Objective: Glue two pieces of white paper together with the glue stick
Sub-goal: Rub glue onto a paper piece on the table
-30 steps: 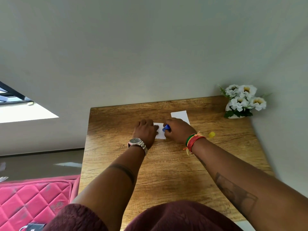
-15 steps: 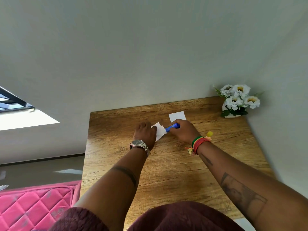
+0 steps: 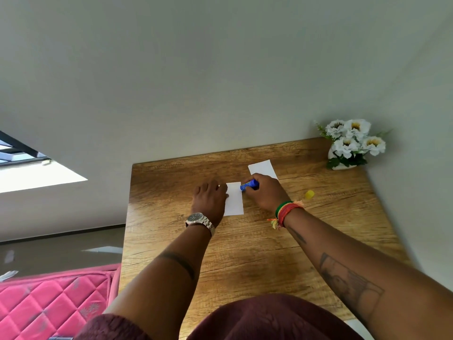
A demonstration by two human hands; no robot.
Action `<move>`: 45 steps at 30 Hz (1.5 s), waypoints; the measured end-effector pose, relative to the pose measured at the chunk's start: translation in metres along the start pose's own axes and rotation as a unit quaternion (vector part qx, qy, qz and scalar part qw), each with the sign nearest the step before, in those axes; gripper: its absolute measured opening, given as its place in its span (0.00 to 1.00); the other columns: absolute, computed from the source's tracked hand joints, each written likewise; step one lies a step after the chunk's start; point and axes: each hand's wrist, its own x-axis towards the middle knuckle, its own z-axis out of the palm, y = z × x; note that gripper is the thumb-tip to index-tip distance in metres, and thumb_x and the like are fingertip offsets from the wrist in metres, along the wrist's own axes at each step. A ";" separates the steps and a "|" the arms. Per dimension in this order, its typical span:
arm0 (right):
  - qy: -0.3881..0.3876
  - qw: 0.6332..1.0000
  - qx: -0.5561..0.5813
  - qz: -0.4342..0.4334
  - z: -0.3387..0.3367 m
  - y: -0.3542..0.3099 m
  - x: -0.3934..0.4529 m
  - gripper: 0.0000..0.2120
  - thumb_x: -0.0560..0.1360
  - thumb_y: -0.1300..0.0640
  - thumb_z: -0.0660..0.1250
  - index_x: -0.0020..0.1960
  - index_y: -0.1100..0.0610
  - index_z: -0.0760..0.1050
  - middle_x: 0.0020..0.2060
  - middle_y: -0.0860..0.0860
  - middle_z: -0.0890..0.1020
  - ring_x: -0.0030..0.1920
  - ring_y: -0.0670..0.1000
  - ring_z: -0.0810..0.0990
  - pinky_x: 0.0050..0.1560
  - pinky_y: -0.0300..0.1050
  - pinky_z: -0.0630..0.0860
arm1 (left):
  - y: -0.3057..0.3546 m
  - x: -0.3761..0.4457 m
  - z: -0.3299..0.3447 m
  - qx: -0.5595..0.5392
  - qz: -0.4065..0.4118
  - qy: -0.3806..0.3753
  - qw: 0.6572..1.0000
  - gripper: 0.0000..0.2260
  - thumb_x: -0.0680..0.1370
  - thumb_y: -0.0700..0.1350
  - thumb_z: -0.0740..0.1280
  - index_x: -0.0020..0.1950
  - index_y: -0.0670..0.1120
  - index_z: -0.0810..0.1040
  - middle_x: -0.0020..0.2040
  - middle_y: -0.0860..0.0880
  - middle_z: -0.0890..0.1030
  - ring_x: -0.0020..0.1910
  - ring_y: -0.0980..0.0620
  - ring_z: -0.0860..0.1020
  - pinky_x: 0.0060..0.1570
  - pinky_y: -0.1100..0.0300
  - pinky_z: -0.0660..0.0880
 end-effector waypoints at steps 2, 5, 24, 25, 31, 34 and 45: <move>0.006 1.000 -0.016 -0.001 0.002 -0.002 0.004 0.09 0.74 0.54 0.70 0.55 0.49 0.79 0.47 0.46 0.80 0.42 0.46 0.77 0.41 0.38 0.72 | -0.007 -0.002 0.003 0.006 0.027 -0.022 0.999 0.17 0.81 0.52 0.65 0.70 0.51 0.75 0.60 0.46 0.76 0.60 0.42 0.74 0.58 0.47 0.70; 0.012 0.999 -0.045 -0.011 0.003 -0.007 0.009 0.12 0.74 0.54 0.69 0.58 0.52 0.80 0.48 0.49 0.81 0.45 0.50 0.78 0.45 0.42 0.75 | -0.011 -0.001 0.005 0.026 0.040 -0.057 0.997 0.22 0.81 0.56 0.64 0.75 0.56 0.69 0.62 0.47 0.73 0.61 0.42 0.72 0.60 0.47 0.69; -0.076 0.974 -0.190 -0.092 -0.002 -0.016 -0.014 0.15 0.73 0.51 0.70 0.59 0.52 0.78 0.54 0.51 0.82 0.46 0.49 0.75 0.45 0.43 0.71 | 0.003 0.008 0.002 0.045 0.006 -0.081 0.996 0.21 0.81 0.55 0.64 0.74 0.56 0.71 0.66 0.44 0.72 0.65 0.39 0.71 0.63 0.45 0.67; -0.077 0.974 -0.190 -0.094 -0.002 -0.015 -0.017 0.15 0.74 0.51 0.71 0.59 0.52 0.78 0.54 0.51 0.82 0.46 0.49 0.74 0.45 0.42 0.71 | 0.003 0.008 0.001 0.045 0.004 -0.083 0.996 0.21 0.81 0.55 0.64 0.74 0.56 0.71 0.66 0.43 0.72 0.65 0.39 0.71 0.62 0.45 0.67; -0.104 0.970 -0.198 -0.093 -0.001 -0.015 -0.031 0.14 0.73 0.51 0.70 0.58 0.53 0.80 0.52 0.53 0.83 0.48 0.53 0.80 0.47 0.45 0.78 | 0.004 0.009 -0.002 0.027 -0.006 -0.090 0.996 0.20 0.80 0.54 0.66 0.73 0.56 0.73 0.68 0.43 0.72 0.68 0.39 0.70 0.64 0.44 0.68; -0.113 0.973 -0.187 -0.073 -0.002 -0.015 -0.033 0.14 0.73 0.50 0.71 0.57 0.52 0.81 0.50 0.51 0.84 0.47 0.52 0.80 0.45 0.44 0.76 | 0.004 0.009 -0.005 0.024 -0.013 -0.096 0.995 0.21 0.80 0.55 0.65 0.73 0.57 0.72 0.69 0.44 0.72 0.68 0.39 0.69 0.65 0.44 0.67; -0.060 0.997 -0.053 0.000 -0.012 -0.012 -0.018 0.06 0.73 0.51 0.71 0.43 0.46 0.74 0.41 0.46 0.77 0.39 0.48 0.75 0.34 0.39 0.67 | 0.011 0.008 -0.009 -0.041 -0.081 -0.079 0.993 0.15 0.81 0.51 0.65 0.67 0.55 0.79 0.63 0.45 0.76 0.64 0.40 0.73 0.64 0.45 0.68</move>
